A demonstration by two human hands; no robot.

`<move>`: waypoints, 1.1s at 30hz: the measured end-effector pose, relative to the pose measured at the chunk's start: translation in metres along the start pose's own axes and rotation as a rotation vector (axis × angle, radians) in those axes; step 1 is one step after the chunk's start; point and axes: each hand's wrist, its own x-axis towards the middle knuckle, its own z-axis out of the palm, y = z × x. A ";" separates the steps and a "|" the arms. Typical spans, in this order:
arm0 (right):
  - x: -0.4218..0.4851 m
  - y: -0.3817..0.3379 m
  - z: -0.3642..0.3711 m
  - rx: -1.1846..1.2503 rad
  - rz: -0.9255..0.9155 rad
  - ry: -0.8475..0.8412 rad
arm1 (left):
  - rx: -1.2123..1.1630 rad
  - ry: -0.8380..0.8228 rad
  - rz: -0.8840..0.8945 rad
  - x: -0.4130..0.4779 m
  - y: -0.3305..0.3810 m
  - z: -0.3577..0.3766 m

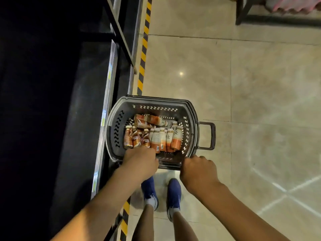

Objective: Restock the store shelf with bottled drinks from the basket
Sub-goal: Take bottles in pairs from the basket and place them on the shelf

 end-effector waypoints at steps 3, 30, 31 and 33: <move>0.076 -0.007 0.033 -0.022 0.030 -0.058 | -0.008 -0.017 0.024 0.076 -0.012 0.038; 0.475 -0.007 0.275 0.564 0.964 0.054 | -0.610 0.401 -0.458 0.449 -0.020 0.308; 0.473 -0.007 0.281 0.520 0.939 0.106 | -0.614 0.403 -0.458 0.449 -0.020 0.308; 0.467 -0.006 0.291 0.468 0.904 0.166 | -0.635 0.381 -0.463 0.447 -0.020 0.304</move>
